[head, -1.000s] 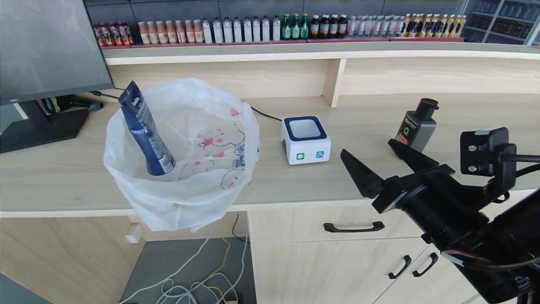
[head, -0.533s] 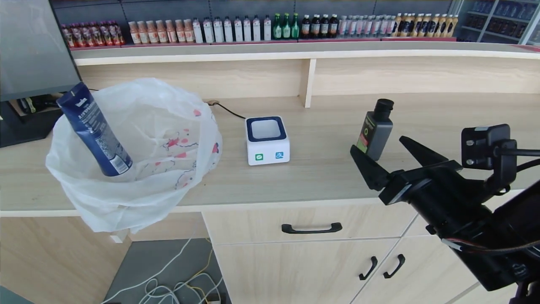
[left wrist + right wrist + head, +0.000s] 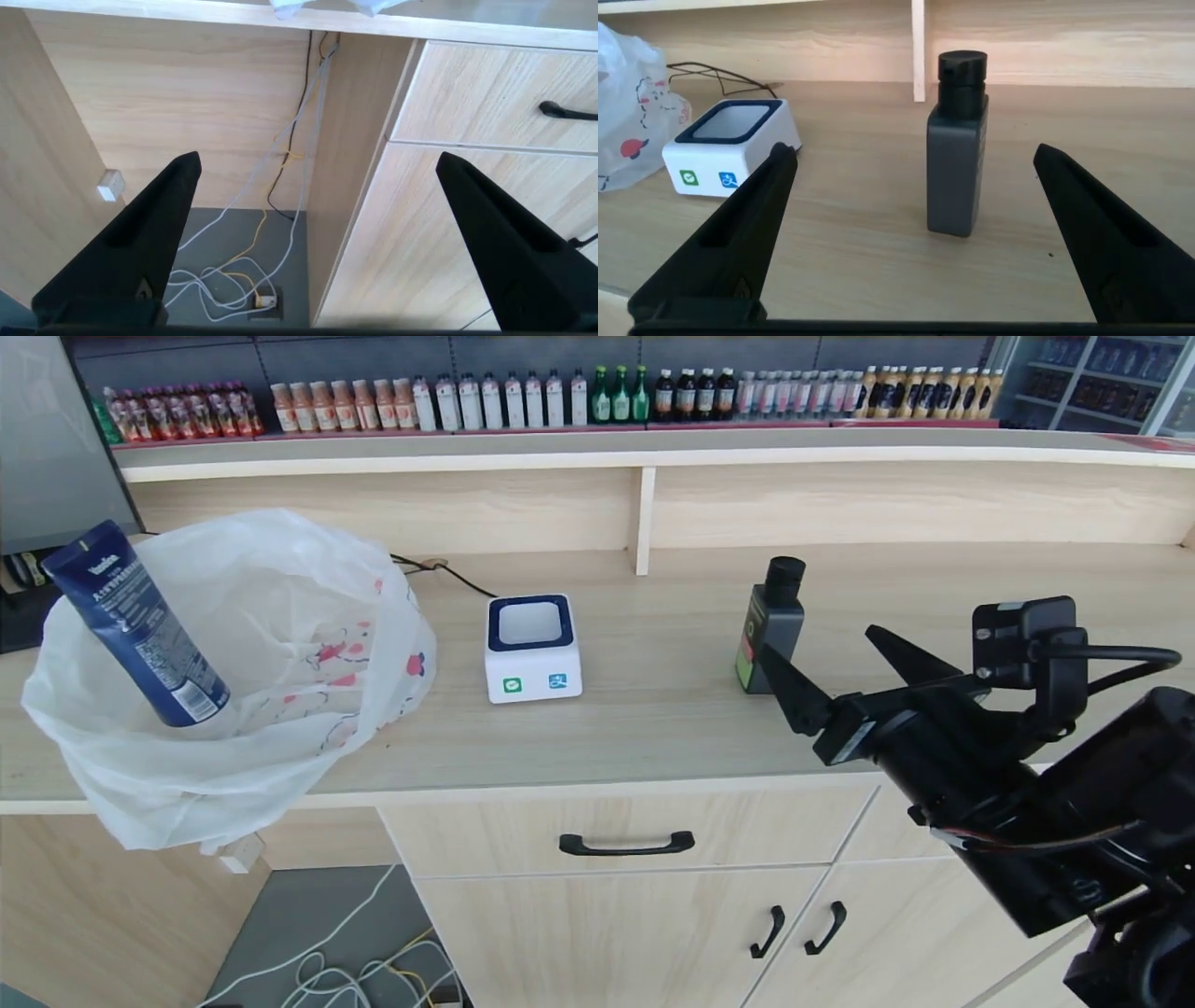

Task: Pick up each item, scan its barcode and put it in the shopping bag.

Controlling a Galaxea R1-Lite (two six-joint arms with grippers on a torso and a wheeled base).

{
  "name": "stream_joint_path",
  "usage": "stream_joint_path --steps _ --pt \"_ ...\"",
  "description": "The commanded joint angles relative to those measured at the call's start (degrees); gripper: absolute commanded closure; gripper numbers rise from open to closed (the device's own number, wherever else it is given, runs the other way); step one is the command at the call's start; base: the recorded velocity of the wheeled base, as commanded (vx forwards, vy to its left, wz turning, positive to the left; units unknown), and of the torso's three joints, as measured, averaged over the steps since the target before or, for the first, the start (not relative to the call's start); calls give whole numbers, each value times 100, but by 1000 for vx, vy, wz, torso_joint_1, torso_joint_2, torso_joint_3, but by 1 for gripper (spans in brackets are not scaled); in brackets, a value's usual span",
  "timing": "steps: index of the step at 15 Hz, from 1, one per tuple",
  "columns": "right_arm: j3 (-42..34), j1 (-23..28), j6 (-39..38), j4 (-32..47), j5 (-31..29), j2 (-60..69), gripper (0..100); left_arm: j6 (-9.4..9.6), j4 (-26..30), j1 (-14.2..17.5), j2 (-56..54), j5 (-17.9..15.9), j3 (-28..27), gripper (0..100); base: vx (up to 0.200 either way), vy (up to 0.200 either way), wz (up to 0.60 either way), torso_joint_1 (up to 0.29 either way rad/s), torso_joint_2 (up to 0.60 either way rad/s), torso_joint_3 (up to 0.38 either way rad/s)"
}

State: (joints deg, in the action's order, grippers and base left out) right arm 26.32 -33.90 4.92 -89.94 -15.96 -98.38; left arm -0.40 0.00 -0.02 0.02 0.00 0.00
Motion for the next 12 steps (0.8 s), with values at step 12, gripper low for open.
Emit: stream_joint_path --steps 12 --pt "1130 463 -246 -6 31 -1061 0 -4 0 2 -2 0 0 0 0 0 0 0 0 0"
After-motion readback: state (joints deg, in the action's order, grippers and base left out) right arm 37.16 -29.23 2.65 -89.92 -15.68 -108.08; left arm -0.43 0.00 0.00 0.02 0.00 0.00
